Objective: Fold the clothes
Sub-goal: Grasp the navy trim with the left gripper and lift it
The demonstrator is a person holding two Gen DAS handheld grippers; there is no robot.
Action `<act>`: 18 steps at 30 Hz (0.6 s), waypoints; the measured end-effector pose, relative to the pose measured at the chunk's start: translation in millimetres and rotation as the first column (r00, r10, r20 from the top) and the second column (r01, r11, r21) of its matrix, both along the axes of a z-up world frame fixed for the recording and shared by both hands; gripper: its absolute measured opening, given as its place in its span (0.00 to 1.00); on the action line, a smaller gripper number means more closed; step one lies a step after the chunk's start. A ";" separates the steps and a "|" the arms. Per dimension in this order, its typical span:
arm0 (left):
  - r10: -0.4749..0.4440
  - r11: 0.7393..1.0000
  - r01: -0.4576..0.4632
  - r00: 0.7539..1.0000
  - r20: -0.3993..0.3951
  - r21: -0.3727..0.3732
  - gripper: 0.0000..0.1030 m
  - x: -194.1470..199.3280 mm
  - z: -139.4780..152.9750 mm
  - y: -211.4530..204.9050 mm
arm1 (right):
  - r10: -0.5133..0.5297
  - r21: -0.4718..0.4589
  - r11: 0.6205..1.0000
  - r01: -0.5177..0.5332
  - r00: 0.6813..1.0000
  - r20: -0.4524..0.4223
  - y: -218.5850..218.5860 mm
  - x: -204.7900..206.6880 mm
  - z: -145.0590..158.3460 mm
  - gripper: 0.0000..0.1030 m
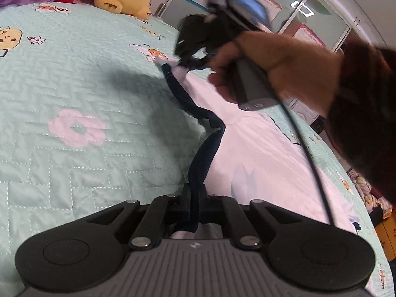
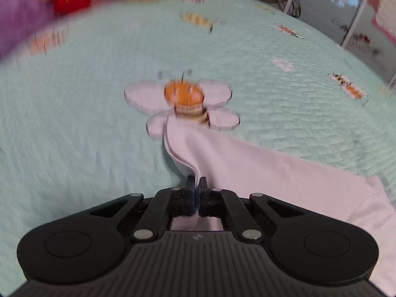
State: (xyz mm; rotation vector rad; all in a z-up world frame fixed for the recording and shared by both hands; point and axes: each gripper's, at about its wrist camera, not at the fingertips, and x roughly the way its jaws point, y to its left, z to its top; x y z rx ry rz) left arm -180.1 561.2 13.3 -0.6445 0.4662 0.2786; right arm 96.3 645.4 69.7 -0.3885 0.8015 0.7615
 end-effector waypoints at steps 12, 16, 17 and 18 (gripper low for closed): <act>-0.019 0.990 0.011 0.999 0.050 0.139 0.01 -0.5 35.2 -29.6 | -0.170 0.486 0.850 0.203 0.979 -0.113 -134.7 67.5 60.7 0.00; -0.098 0.961 0.077 0.993 0.068 0.264 0.01 4.0 54.6 -64.8 | -0.248 0.585 0.763 0.276 0.960 -0.129 -213.8 84.5 75.0 0.00; -0.125 0.950 0.100 0.990 0.068 0.298 0.01 6.8 58.8 -76.0 | -0.271 0.607 0.738 0.296 0.953 -0.135 -236.7 86.8 76.8 0.00; -0.154 0.937 0.126 0.986 0.063 0.325 0.01 10.3 61.2 -87.4 | -0.294 0.628 0.712 0.315 0.945 -0.141 -260.0 88.5 78.3 0.00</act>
